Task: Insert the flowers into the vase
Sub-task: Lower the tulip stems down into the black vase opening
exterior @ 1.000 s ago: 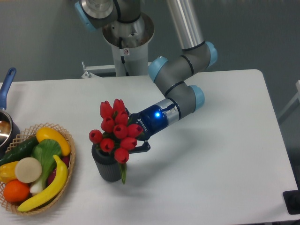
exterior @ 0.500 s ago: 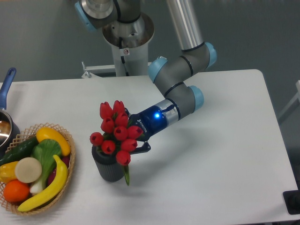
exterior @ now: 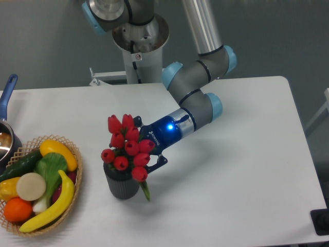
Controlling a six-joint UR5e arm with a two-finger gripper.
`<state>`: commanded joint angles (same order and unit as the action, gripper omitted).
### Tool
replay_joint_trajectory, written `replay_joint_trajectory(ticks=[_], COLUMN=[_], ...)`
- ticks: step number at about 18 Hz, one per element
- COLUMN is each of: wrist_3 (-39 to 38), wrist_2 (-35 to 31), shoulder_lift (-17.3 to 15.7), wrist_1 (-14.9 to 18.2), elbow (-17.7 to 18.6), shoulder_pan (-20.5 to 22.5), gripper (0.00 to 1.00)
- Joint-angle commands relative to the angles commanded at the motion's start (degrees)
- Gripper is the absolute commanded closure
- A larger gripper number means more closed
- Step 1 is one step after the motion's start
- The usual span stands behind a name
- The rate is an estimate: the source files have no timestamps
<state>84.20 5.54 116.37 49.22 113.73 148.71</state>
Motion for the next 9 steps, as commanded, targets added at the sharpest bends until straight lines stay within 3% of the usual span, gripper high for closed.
replay_joint_trajectory(ticks=[1,5,7,9], wrist_3=[0.0,0.0,-0.1,-0.1], wrist_2=[-0.2,-1.2,-8.1,-9.5], shoulder_lift=[-0.5,-1.8,-3.9,-4.6], wrist_1=[0.0,-0.1,0.0,-0.1], elbow=[0.0,0.0,-0.1,-0.1], shoulder_pan=[0.0,0.1,1.0,1.7], gripper=[0.01,0.00,0.00,0.00])
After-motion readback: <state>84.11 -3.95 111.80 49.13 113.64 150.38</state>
